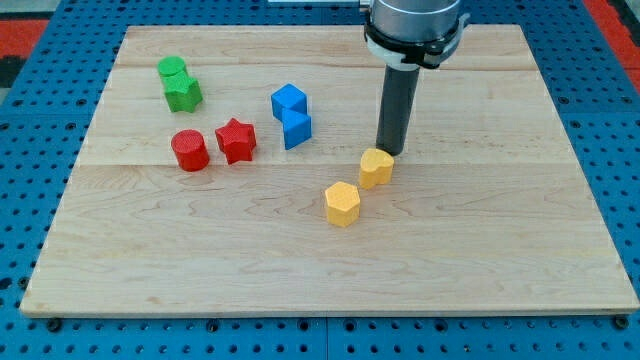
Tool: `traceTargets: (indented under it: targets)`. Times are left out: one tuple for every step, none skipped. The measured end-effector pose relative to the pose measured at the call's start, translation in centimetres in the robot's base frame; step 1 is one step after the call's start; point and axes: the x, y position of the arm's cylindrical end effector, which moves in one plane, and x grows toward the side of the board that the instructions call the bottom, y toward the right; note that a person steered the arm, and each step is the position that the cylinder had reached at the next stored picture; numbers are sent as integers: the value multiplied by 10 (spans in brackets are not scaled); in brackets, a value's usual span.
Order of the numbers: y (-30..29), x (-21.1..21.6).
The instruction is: Move red star towards the left of red circle
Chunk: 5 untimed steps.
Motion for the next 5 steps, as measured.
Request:
traceTargets:
  targets:
    - [-17,33]
    - [-51,39]
    - [-103,28]
    - [-177,35]
    - [-200,25]
